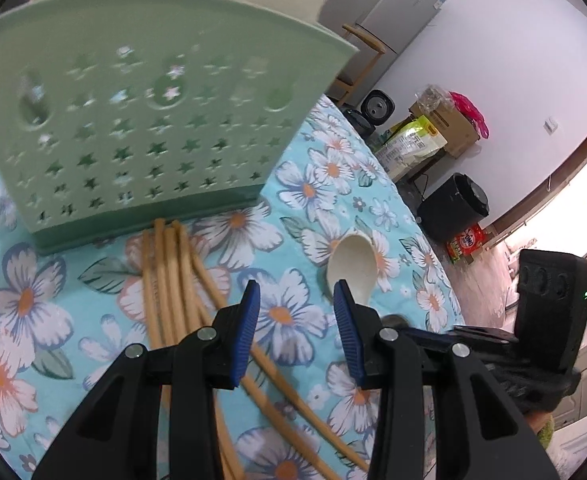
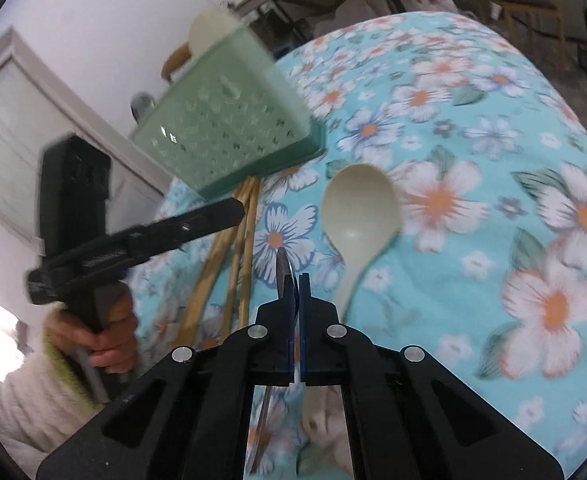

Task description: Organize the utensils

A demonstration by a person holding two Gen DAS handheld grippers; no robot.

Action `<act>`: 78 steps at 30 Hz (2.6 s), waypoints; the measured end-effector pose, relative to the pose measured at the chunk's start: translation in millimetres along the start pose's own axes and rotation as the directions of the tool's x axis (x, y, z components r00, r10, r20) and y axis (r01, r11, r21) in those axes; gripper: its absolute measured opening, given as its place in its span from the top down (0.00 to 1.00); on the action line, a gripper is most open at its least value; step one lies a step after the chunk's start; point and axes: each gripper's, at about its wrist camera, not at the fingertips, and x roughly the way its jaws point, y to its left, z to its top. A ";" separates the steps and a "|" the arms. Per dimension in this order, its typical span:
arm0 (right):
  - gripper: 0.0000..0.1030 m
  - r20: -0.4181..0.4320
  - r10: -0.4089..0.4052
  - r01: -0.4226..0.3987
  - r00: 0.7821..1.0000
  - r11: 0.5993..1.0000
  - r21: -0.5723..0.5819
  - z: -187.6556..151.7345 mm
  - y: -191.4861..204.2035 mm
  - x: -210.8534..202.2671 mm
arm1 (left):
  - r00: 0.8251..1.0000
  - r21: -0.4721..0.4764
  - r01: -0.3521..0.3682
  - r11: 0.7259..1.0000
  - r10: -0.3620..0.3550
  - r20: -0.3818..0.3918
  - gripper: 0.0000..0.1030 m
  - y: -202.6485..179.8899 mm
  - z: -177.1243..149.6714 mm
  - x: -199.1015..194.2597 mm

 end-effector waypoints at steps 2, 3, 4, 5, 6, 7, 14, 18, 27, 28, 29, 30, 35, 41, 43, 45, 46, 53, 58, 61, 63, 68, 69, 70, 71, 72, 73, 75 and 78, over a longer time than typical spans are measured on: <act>1.00 0.026 0.011 -0.012 1.000 0.999 0.032 0.2 -10.5 -14.7 | 1.000 0.020 -0.005 1.000 0.006 -0.008 0.64 -6.6 2.5 7.4; 1.00 0.041 0.009 -0.011 0.999 0.999 0.050 -0.1 -18.5 -23.3 | 1.000 0.034 -0.011 0.999 0.011 -0.014 0.64 -10.7 4.2 12.5; 1.00 0.049 0.002 -0.005 0.999 0.998 0.060 -0.2 -24.8 -28.7 | 1.000 0.054 -0.015 0.998 0.017 -0.022 0.64 -15.1 6.0 18.4; 1.00 0.054 -0.006 0.002 0.999 0.998 0.065 -0.3 -29.9 -32.1 | 0.999 0.071 -0.019 0.997 0.021 -0.029 0.64 -18.4 7.4 23.1; 1.00 0.058 -0.017 0.013 0.998 0.997 0.072 -0.9 -35.1 -34.9 | 0.999 0.091 -0.027 0.995 0.030 -0.036 0.62 -22.3 9.3 28.7; 1.00 0.059 -0.025 0.021 0.998 0.997 0.080 -1.8 -39.9 -36.7 | 0.998 0.111 -0.038 0.993 0.043 -0.039 0.62 -25.3 11.2 34.2; 1.00 0.044 -0.024 0.019 0.999 0.993 0.117 -6.0 -66.4 -28.1 | 0.992 0.220 -0.080 0.972 0.100 -0.082 0.61 -41.5 29.6 71.3; 0.99 0.035 -0.009 0.004 0.999 0.990 0.143 -8.3 -73.9 -19.8 | 0.988 0.266 -0.072 0.961 0.106 -0.115 0.61 -46.3 35.7 90.9; 0.99 0.042 0.009 -0.016 0.999 0.986 0.169 -12.5 -83.2 -15.4 | 0.986 0.296 -0.010 0.955 0.059 -0.155 0.85 -47.6 35.0 104.4; 0.99 0.043 0.009 -0.016 0.999 0.985 0.169 -12.9 -83.9 -16.0 | 0.986 0.298 -0.012 0.955 0.060 -0.154 0.88 -47.6 34.1 104.5; 0.99 0.045 0.008 -0.015 0.999 0.986 0.169 -13.0 -84.0 -16.5 | 0.987 0.299 -0.012 0.954 0.060 -0.151 0.89 -47.6 32.4 102.7; 0.99 0.047 0.005 -0.013 0.999 0.986 0.167 -12.8 -83.5 -16.6 | 0.987 0.296 -0.010 0.955 0.058 -0.152 0.92 -47.4 32.1 101.5; 0.99 0.058 -0.016 0.007 0.998 0.988 0.157 -10.3 -77.4 -17.3 | 0.987 0.291 -0.026 0.956 0.071 -0.145 0.96 -51.4 28.6 89.0; 0.99 0.088 -0.081 0.070 0.993 0.990 0.119 -7.1 -62.3 -24.9 | 0.992 0.317 -0.100 0.943 0.121 -0.046 0.96 -63.5 22.9 47.6; 1.00 0.101 -0.089 0.077 0.991 0.991 0.113 -5.4 -58.3 -29.3 | 0.992 0.318 -0.119 0.941 0.124 0.006 0.96 -67.1 22.7 28.0; 1.00 0.119 -0.100 0.088 0.988 0.991 0.099 -3.3 -51.7 -34.9 | 0.988 0.309 -0.156 0.938 0.140 0.072 0.96 -69.6 23.7 4.4; 1.00 0.126 -0.105 0.094 0.986 0.992 0.088 -2.6 -48.7 -38.1 | 0.983 0.306 -0.177 0.936 0.152 0.103 0.96 -70.2 24.4 -6.4; 1.00 0.211 -0.189 0.200 0.959 0.979 -0.030 0.9 -9.9 -60.2 | 0.915 0.233 -0.307 0.923 0.219 0.338 0.96 -63.4 35.3 -94.4; 1.00 0.256 -0.206 0.230 0.944 0.971 -0.070 1.6 8.9 -76.9 | 0.827 0.141 -0.377 0.916 0.264 0.496 0.96 -53.4 47.6 -154.1; 1.00 0.269 -0.204 0.235 0.941 0.968 -0.087 3.3 18.3 -82.2 | 0.729 0.029 -0.403 0.915 0.302 0.614 0.96 -41.2 56.4 -192.8; 1.00 0.270 -0.203 0.236 0.941 0.967 -0.096 3.7 22.7 -83.6 | 0.683 -0.038 -0.393 0.919 0.319 0.657 0.96 -31.0 60.0 -210.9; 1.00 0.259 -0.202 0.237 0.944 0.965 -0.110 2.4 30.5 -81.2 | 0.553 -0.163 -0.453 0.876 0.420 0.719 0.96 -7.1 70.8 -228.2; 1.00 0.257 -0.201 0.236 0.945 0.966 -0.110 2.7 31.0 -80.4 | 0.531 -0.176 -0.477 0.861 0.442 0.723 0.96 -2.7 71.5 -225.9; 1.00 0.256 -0.200 0.234 0.946 0.966 -0.110 3.0 31.1 -79.6 | 0.510 -0.185 -0.501 0.845 0.461 0.726 0.96 1.5 71.8 -222.6; 1.00 0.255 -0.198 0.232 0.946 0.967 -0.110 3.4 31.7 -79.3 | 0.497 -0.191 -0.516 0.835 0.473 0.727 0.96 4.6 71.5 -218.9; 1.00 0.254 -0.193 0.227 0.948 0.968 -0.109 4.3 32.2 -79.1 | 0.482 -0.202 -0.531 0.823 0.489 0.727 0.96 8.6 71.1 -214.9; 1.00 0.254 -0.190 0.224 0.948 0.968 -0.109 4.9 33.1 -79.1 | 0.476 -0.207 -0.537 0.818 0.496 0.726 0.96 13.0 70.8 -214.8; 1.00 0.256 -0.185 0.219 0.949 0.970 -0.110 6.6 34.8 -79.6 | 0.462 -0.215 -0.558 0.801 0.516 0.721 0.96 20.7 71.6 -206.9; 1.00 0.258 -0.179 0.213 0.949 0.971 -0.111 9.0 37.7 -80.2 | 0.441 -0.214 -0.595 0.775 0.538 0.719 0.96 28.8 73.7 -192.2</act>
